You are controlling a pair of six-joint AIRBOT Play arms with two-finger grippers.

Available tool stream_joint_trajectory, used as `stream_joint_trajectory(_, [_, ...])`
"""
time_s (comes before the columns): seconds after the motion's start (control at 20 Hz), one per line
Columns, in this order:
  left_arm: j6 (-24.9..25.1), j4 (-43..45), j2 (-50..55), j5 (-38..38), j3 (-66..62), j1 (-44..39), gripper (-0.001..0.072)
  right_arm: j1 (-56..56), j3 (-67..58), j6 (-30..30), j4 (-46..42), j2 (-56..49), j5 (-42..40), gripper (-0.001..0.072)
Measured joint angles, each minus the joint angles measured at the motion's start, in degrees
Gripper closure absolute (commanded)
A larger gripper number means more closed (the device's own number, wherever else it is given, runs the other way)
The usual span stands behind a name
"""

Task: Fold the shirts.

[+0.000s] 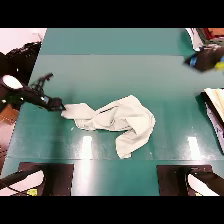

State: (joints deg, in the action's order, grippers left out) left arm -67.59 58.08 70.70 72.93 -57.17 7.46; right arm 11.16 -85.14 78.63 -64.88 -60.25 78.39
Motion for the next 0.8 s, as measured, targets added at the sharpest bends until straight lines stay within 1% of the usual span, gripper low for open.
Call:
stream_joint_trajectory(0.05, [0.00, -0.09, -1.25, 0.02, -2.19, 0.00, 0.0681, 0.00, 4.70, 0.44, -1.09, 0.74, 0.59, 0.0692])
stream_joint_trajectory(0.1, [0.02, -0.11, -2.23, 0.17, -4.09, 0.00, 0.0681, 0.00, 9.38, 0.85, -1.62, 1.36, 0.63, 0.0615])
stream_joint_trajectory(0.15, [0.02, -0.13, -3.08, 0.44, -5.86, 0.00, 0.0681, 0.00, 14.67, 1.49, -2.25, 1.86, 0.39, 0.0390])
stream_joint_trajectory(0.2, [0.02, -0.15, -3.72, 0.59, -7.17, 0.00, 0.0681, 0.00, 19.45, 1.97, -2.69, 2.14, -0.20, 0.0266])
stream_joint_trajectory(0.3, [0.00, -0.31, -4.48, 0.70, -8.94, 0.00, 0.0681, 0.00, 28.76, 2.89, -2.84, 1.86, -1.46, 0.0261])
stream_joint_trajectory(0.45, [-0.04, -0.52, -5.01, 0.81, -10.14, 0.00, 0.0680, 0.00, 37.99, 3.39, -1.33, -0.66, -5.77, 0.0262])
stream_joint_trajectory(0.6, [-0.74, -0.61, -5.22, 0.81, -10.58, 0.00, 0.0680, 0.07, 41.64, 2.97, 1.55, -5.27, -10.45, 0.0263])
stream_joint_trajectory(0.8, [-1.29, -0.68, -5.29, 0.92, -10.80, 0.00, 0.0681, 0.13, 40.61, 1.11, 5.20, -12.17, -14.49, 0.0284])
